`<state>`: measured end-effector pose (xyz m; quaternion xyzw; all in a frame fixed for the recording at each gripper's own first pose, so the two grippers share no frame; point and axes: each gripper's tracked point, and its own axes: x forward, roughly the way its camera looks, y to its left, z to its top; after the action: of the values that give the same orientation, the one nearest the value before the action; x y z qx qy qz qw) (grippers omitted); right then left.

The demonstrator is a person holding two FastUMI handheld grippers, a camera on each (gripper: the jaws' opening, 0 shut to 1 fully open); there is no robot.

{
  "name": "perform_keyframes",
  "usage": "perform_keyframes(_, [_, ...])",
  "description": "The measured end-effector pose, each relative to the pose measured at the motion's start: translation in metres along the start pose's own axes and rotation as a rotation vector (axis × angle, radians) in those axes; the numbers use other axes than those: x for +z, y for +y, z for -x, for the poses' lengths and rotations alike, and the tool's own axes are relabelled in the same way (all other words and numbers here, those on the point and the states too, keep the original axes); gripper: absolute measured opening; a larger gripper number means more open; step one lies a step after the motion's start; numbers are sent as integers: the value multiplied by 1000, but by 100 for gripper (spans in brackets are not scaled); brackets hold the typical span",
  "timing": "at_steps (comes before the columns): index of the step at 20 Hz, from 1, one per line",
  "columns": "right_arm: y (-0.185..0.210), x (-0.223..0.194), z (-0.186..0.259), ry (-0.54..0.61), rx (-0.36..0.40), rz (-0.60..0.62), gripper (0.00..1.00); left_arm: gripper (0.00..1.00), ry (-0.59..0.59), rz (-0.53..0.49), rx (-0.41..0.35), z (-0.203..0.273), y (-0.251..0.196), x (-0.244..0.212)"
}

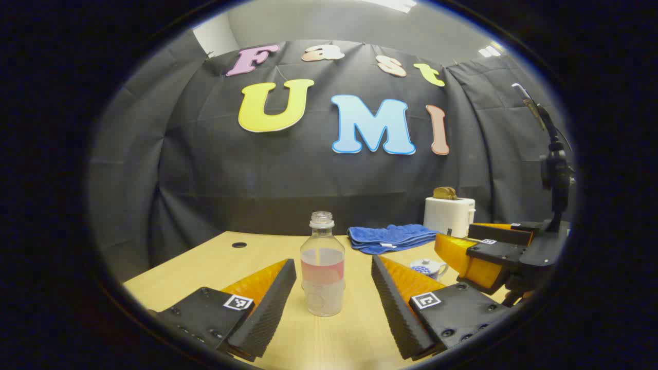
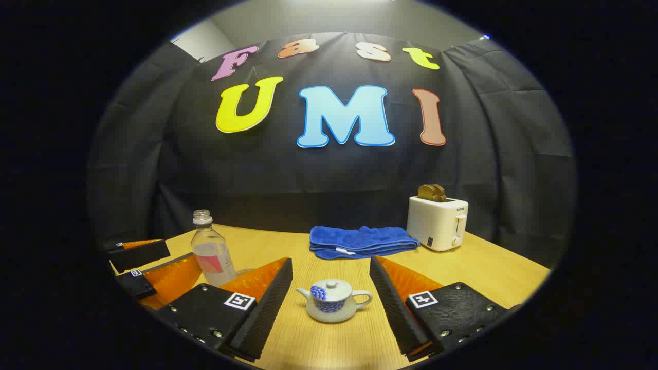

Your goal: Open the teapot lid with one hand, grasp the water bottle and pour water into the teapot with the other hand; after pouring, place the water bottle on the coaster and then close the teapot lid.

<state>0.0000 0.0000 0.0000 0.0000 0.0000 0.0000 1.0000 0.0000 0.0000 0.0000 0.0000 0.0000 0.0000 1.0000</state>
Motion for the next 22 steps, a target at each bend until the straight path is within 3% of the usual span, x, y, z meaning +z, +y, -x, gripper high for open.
perform_keyframes(2, [0, -1, -7, 3, 2, 6, 91, 100, 1, -4, 6, -1, 3, 0])
perform_keyframes(4, [6, -8, -14, 23, 15, 6, 82, 100, 4, -2, 6, -2, 4, -1])
perform_keyframes(13, [-5, -26, -45, 83, -20, 34, 80, 100, 7, 14, -4, -7, 6, -4])
perform_keyframes(15, [-6, -36, -52, 108, -16, 32, 69, 100, 10, 19, -5, -9, 7, -6])
perform_keyframes(18, [-6, -50, -61, 154, -17, 46, 67, 100, 16, 26, -8, -11, 8, -9])
perform_keyframes(20, [-5, -57, -64, 171, -8, 49, 53, 100, 19, 28, -6, -12, 10, -12])
perform_keyframes(22, [-1, -63, -66, 186, 5, 53, 53, 100, 21, 32, -8, -14, 11, -14])
